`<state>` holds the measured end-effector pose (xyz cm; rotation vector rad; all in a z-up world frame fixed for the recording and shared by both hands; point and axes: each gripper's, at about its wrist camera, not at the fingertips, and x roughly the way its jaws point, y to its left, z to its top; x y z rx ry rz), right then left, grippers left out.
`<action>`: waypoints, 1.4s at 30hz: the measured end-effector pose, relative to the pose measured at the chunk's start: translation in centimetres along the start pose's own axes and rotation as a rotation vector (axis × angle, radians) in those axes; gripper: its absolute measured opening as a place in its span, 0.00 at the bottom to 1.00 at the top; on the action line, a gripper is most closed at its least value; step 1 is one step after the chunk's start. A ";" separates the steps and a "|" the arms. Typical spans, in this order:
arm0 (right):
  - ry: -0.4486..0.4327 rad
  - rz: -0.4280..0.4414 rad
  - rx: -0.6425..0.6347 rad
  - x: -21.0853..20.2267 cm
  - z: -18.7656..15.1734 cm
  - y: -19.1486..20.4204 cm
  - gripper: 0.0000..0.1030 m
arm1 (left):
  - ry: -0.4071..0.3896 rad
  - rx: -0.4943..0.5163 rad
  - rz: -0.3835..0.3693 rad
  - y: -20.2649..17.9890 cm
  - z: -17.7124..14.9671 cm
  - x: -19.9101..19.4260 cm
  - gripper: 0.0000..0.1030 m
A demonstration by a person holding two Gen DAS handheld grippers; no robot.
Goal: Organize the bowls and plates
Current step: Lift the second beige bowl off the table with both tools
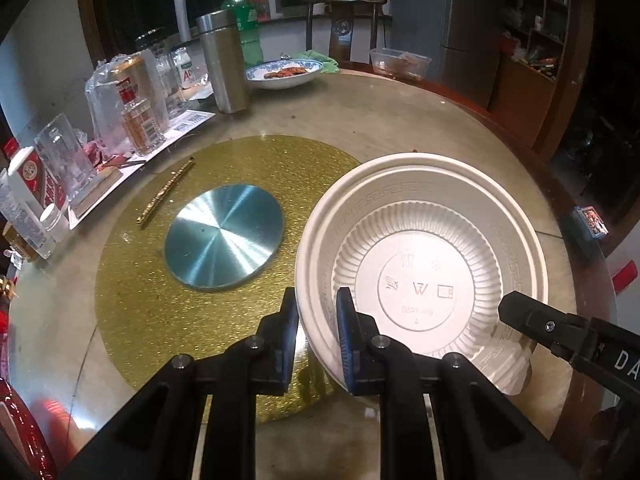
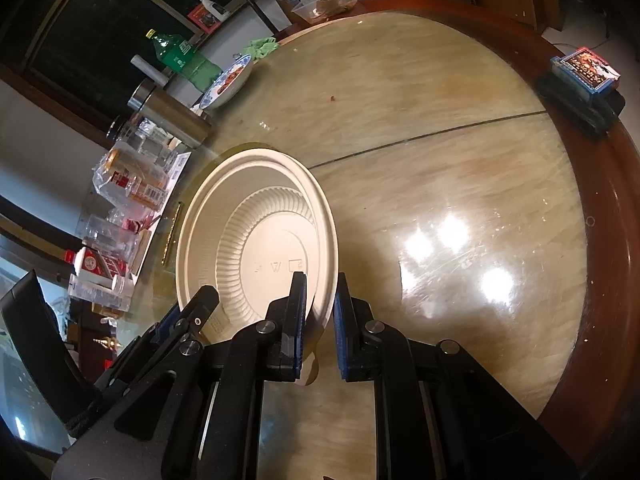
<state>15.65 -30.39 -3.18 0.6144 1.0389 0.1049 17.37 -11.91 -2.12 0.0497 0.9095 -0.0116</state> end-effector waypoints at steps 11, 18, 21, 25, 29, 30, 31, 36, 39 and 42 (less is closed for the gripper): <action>-0.004 0.015 -0.043 -0.6 -1.3 2.1 0.12 | -0.025 -0.025 0.029 2.0 -0.6 -1.5 0.17; 0.005 0.017 -0.071 -0.3 -2.1 3.6 0.12 | -0.030 -0.035 0.046 3.3 -1.0 -1.9 0.17; 0.005 0.017 -0.085 -0.3 -2.5 4.3 0.12 | -0.038 -0.043 0.053 4.1 -1.1 -2.4 0.17; 0.004 0.020 -0.104 -0.5 -3.0 5.3 0.12 | -0.046 -0.053 0.059 4.9 -1.4 -2.9 0.17; 0.004 0.023 -0.118 -0.6 -3.5 6.1 0.12 | -0.052 -0.062 0.064 5.6 -1.7 -3.4 0.17; 0.004 0.023 -0.121 -0.6 -3.6 6.2 0.12 | -0.053 -0.063 0.065 5.8 -1.8 -3.5 0.17; 0.005 0.023 -0.125 -0.6 -3.7 6.4 0.12 | -0.055 -0.066 0.067 6.0 -1.9 -3.6 0.17; 0.010 0.027 -0.143 -0.6 -4.3 7.4 0.12 | -0.063 -0.078 0.079 6.9 -2.3 -4.2 0.17; 0.011 0.030 -0.155 -0.7 -4.8 7.9 0.12 | -0.067 -0.086 0.087 7.4 -2.5 -4.5 0.17; 0.013 0.032 -0.164 -0.6 -5.0 8.4 0.12 | -0.070 -0.091 0.094 7.8 -2.7 -4.8 0.17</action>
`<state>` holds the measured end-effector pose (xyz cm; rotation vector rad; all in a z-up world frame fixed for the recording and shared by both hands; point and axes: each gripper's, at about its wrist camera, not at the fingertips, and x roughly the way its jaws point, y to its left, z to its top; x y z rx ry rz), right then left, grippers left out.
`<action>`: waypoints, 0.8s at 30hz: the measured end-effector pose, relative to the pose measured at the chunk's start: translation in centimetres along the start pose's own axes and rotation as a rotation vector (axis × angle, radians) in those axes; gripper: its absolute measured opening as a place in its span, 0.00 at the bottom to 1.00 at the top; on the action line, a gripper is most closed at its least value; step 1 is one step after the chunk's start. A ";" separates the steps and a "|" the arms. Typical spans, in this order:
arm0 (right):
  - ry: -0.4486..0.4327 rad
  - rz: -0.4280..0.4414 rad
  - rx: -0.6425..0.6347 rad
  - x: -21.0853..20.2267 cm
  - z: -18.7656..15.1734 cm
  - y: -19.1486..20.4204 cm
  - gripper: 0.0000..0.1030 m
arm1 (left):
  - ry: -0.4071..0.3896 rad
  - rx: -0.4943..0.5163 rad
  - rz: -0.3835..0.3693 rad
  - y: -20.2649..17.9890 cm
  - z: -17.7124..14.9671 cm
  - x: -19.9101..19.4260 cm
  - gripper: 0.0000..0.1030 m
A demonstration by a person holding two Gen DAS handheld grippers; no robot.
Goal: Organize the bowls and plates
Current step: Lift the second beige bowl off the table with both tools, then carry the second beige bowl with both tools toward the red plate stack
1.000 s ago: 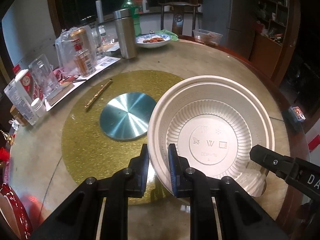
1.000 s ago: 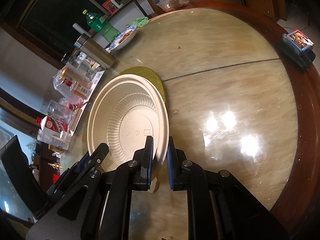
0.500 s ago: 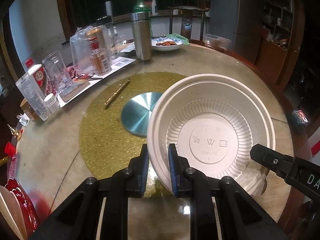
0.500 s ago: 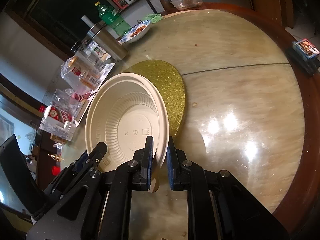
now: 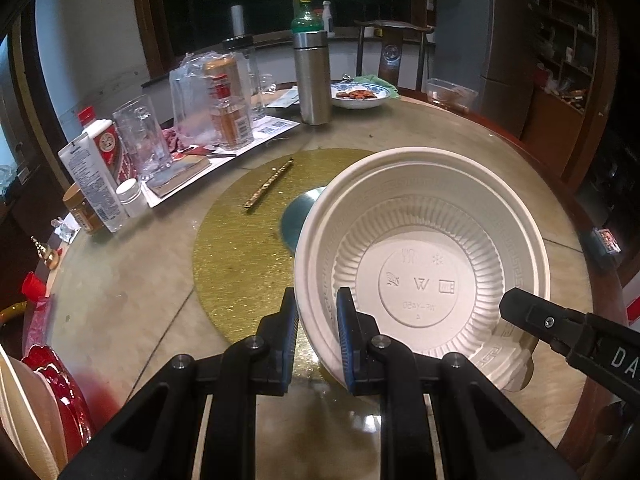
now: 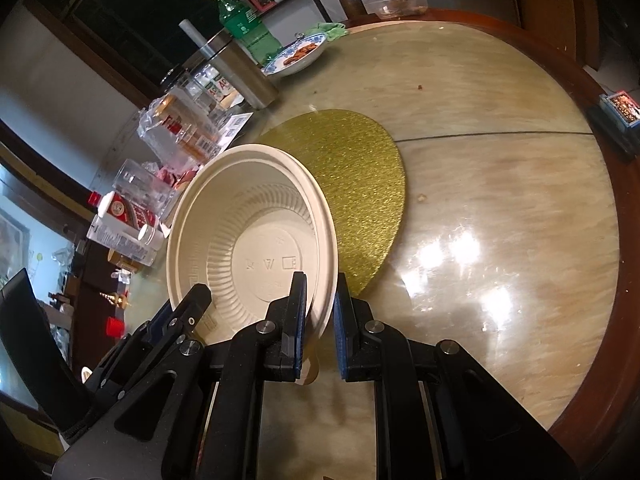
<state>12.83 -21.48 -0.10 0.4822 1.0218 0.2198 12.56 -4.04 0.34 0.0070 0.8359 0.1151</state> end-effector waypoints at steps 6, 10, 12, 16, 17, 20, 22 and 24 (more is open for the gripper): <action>0.004 0.001 -0.014 0.1 -0.5 0.8 0.12 | -0.002 -0.010 0.009 0.8 -0.2 -0.3 0.17; 0.005 0.001 -0.021 0.0 -0.6 1.1 0.12 | -0.007 -0.013 0.011 1.1 -0.3 -0.5 0.17; 0.005 0.001 -0.024 0.0 -0.6 1.3 0.12 | -0.008 -0.015 0.013 1.2 -0.3 -0.6 0.17; 0.003 0.001 -0.029 -0.1 -0.7 1.6 0.12 | -0.011 -0.020 0.018 1.6 -0.4 -0.9 0.17; 0.005 0.002 -0.031 0.0 -0.7 1.7 0.12 | -0.012 -0.023 0.017 1.7 -0.4 -1.0 0.17; 0.003 0.008 -0.037 -0.1 -0.8 2.1 0.12 | -0.020 -0.030 0.021 2.1 -0.5 -1.3 0.17; 0.003 0.011 -0.044 -0.1 -0.9 2.5 0.12 | -0.021 -0.034 0.025 2.4 -0.4 -1.4 0.17; 0.004 0.016 -0.049 -0.1 -1.0 2.8 0.12 | -0.021 -0.037 0.030 2.7 -0.4 -1.5 0.17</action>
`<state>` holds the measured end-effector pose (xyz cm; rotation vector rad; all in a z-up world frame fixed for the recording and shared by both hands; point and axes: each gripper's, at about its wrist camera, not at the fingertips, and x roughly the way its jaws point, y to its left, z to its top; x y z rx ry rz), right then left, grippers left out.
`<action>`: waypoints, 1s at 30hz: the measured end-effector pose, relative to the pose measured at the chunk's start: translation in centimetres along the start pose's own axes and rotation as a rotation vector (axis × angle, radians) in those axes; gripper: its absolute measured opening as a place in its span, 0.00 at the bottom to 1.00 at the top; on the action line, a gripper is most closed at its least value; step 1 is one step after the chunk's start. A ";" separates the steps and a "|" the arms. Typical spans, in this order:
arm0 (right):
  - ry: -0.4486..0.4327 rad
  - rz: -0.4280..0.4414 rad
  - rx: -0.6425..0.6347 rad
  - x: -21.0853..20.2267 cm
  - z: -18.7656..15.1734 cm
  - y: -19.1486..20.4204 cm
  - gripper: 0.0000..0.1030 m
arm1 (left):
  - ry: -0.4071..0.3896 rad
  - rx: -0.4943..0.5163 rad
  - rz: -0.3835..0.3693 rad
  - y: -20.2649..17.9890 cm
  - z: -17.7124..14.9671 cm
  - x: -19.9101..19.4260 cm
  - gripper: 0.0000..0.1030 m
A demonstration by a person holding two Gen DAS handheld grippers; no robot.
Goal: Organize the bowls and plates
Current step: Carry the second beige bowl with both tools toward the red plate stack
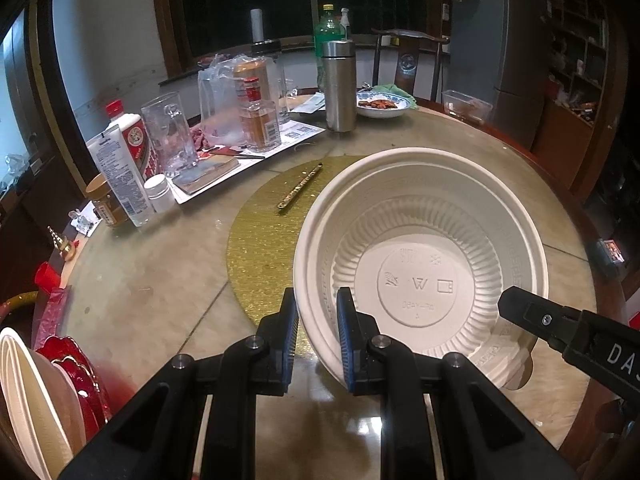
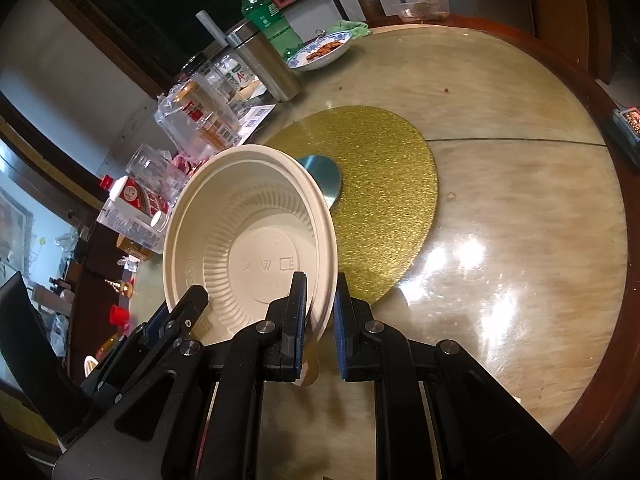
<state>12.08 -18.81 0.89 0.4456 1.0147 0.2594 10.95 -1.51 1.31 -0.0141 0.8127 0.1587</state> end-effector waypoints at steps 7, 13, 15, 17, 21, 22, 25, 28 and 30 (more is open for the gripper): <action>0.006 0.012 -0.016 0.3 -0.6 1.1 0.12 | -0.011 -0.016 0.021 1.2 -0.5 -0.8 0.17; 0.014 0.017 -0.039 0.7 -0.9 2.2 0.12 | -0.016 -0.035 0.029 2.3 -0.7 -1.1 0.17; 0.016 0.020 -0.043 0.9 -0.9 2.5 0.12 | -0.017 -0.039 0.031 2.6 -0.7 -1.1 0.17; 0.017 0.019 -0.047 1.1 -0.9 2.8 0.12 | -0.017 -0.043 0.031 2.8 -0.6 -1.1 0.17; 0.022 0.019 -0.048 1.4 -1.0 2.9 0.12 | -0.015 -0.046 0.032 3.0 -0.7 -1.0 0.17; 0.023 0.019 -0.049 1.5 -0.9 2.9 0.12 | -0.016 -0.046 0.032 3.0 -0.7 -1.0 0.17; 0.025 0.015 -0.049 1.7 -0.9 2.9 0.12 | -0.016 -0.047 0.031 3.0 -0.7 -1.0 0.17; 0.026 0.013 -0.048 1.7 -0.9 2.9 0.12 | -0.015 -0.047 0.031 3.0 -0.7 -1.0 0.17; 0.026 0.015 -0.048 1.7 -0.9 2.9 0.12 | -0.017 -0.045 0.032 3.0 -0.7 -1.0 0.17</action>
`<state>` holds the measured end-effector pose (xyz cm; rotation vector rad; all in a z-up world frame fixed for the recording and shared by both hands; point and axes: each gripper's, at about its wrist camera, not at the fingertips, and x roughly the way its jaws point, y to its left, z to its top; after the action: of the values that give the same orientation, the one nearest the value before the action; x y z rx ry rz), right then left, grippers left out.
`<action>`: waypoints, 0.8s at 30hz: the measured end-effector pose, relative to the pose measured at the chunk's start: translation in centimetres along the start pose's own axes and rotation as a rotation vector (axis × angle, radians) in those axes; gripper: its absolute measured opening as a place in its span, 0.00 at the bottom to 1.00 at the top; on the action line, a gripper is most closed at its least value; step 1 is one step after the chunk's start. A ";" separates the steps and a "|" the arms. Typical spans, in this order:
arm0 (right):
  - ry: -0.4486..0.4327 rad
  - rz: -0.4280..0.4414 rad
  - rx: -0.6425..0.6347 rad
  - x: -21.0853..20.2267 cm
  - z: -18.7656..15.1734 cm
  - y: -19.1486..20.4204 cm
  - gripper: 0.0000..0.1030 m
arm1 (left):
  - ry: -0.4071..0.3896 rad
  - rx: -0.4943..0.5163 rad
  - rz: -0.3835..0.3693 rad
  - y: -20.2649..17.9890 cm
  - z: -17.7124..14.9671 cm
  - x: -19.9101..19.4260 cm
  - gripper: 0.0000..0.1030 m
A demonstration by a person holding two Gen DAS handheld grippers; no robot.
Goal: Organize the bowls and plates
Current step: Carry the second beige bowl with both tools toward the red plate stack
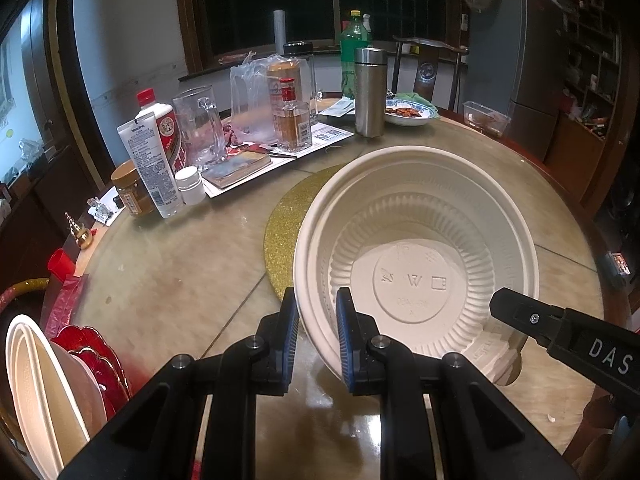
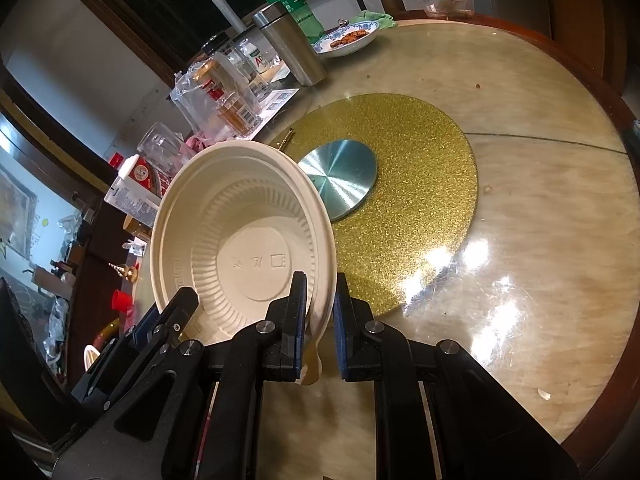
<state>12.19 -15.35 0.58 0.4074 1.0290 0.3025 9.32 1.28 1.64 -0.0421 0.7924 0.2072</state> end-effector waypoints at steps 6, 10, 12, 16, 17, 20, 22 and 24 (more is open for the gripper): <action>-0.017 -0.025 -0.026 -0.2 -0.4 1.0 0.12 | -0.004 -0.006 -0.005 0.3 -0.1 -0.1 0.17; -0.044 -0.040 -0.057 -0.8 -0.9 2.1 0.12 | -0.021 -0.015 -0.003 1.0 -0.4 -0.9 0.17; -0.055 -0.050 -0.076 -1.1 -1.2 2.8 0.12 | -0.027 -0.020 -0.001 1.3 -0.5 -1.3 0.17; -0.093 -0.082 -0.126 -1.9 -2.1 4.4 0.12 | -0.039 -0.037 0.005 2.1 -0.9 -2.1 0.17; -0.101 -0.086 -0.136 -2.1 -2.2 4.7 0.12 | -0.041 -0.041 0.005 2.3 -1.0 -2.2 0.17; -0.108 -0.089 -0.154 -2.3 -2.5 5.3 0.12 | -0.045 -0.052 0.009 2.9 -1.0 -2.5 0.17; -0.111 -0.088 -0.160 -2.3 -2.5 5.6 0.12 | -0.047 -0.057 0.010 3.1 -1.1 -2.6 0.17; -0.115 -0.090 -0.167 -2.4 -2.6 5.9 0.12 | -0.049 -0.058 0.012 3.3 -1.1 -2.7 0.17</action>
<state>8.46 -10.65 3.95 0.2245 0.8994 0.2783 6.06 3.92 2.90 -0.0869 0.7381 0.2423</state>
